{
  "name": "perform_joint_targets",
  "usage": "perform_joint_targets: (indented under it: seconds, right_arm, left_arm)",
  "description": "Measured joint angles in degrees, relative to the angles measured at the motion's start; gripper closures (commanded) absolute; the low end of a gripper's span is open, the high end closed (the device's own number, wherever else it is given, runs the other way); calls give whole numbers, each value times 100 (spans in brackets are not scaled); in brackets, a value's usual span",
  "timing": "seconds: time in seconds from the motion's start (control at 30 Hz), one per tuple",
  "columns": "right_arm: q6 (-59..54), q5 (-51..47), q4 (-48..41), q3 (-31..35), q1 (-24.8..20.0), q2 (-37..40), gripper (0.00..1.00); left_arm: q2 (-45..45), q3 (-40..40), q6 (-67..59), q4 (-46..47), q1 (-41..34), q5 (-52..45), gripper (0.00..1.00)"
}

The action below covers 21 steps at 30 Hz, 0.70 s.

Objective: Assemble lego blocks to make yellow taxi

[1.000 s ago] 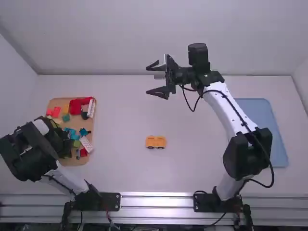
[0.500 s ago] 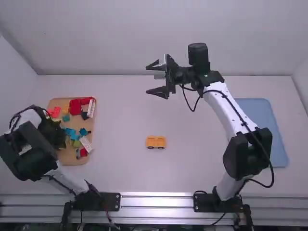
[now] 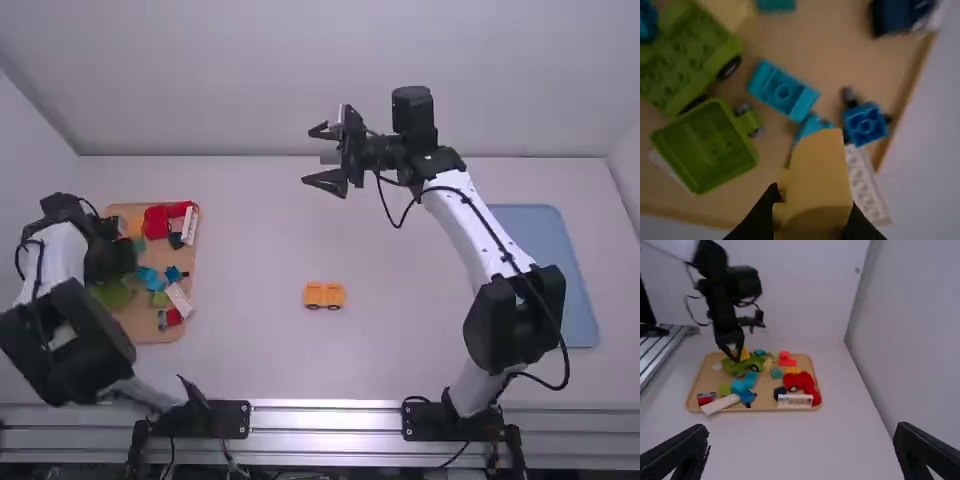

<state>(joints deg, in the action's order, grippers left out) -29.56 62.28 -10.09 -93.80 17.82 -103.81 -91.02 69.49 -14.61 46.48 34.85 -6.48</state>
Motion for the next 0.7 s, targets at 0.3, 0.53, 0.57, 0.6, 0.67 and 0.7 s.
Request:
perform_joint_targets:
  seconds: [0.3,0.53,0.57,0.6,0.67,0.7]
  right_arm:
    - [1403,-588,358,0,0,-236,1]
    - [1978,-713,-452,0,0,-455,1]
    - [1961,-715,-623,0,0,-455,1]
    - [1952,-715,-708,0,0,-455,1]
    - [1996,-723,-1023,0,0,-455,1]
    - [2013,-726,-1141,0,-11,-455,1]
  left_arm:
    - [1812,-1102,-186,-1729,-1956,-448,90]
    - [2074,-1473,-566,-2629,-3084,-918,98]
    - [2074,-1493,-627,-2699,-3204,-942,98]
    - [2074,-1502,-656,-2752,-3279,-946,98]
    - [2074,-1512,-809,-2903,-3521,-946,98]
    - [2074,-1512,-861,-2949,-3591,-946,98]
